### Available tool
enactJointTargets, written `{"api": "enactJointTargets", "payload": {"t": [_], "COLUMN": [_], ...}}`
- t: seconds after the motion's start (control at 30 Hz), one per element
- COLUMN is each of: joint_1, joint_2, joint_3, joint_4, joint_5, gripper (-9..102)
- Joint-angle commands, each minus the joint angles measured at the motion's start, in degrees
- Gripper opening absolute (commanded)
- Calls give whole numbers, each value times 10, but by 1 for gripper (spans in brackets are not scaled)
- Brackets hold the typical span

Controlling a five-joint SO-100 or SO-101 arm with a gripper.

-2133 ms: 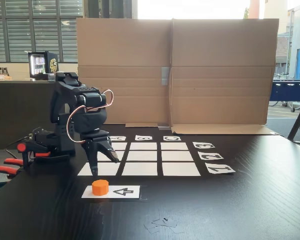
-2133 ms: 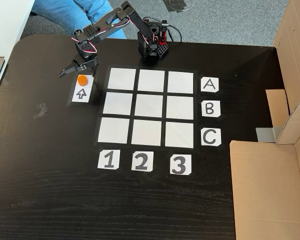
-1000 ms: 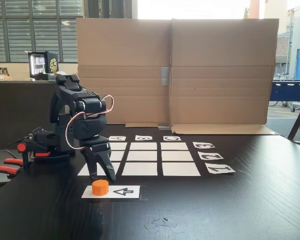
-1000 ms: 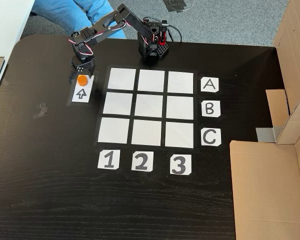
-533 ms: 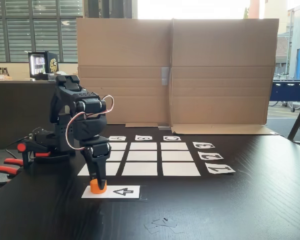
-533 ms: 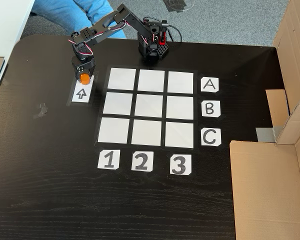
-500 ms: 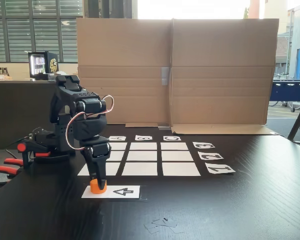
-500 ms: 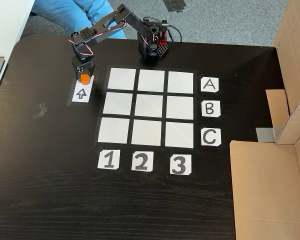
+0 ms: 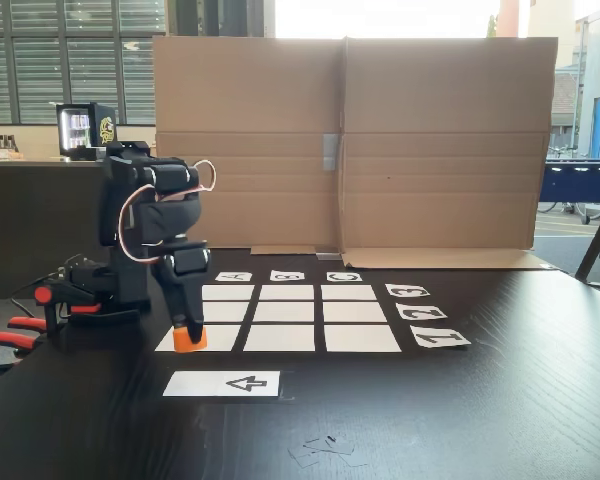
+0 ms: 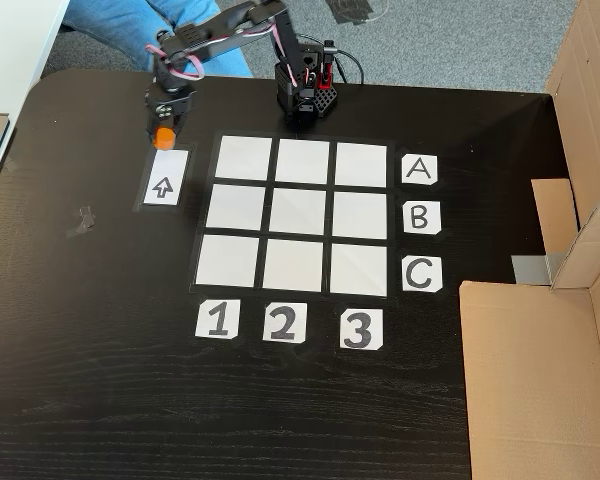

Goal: Pick up the round, orange token and place it in the grid on square B2.

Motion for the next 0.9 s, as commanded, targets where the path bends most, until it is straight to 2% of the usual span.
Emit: {"api": "enactJointTargets", "payload": {"t": [0.0,0.37,0.6,0.87], "joint_1": [-51,-279,-436,-493], "joint_2": [120,282,294,229], "joint_3": [52,138,158,201], "joint_4": [-6,34,62,33], "joint_5": [-21,-28,-11,29], "gripper": [0,0,0,0]}}
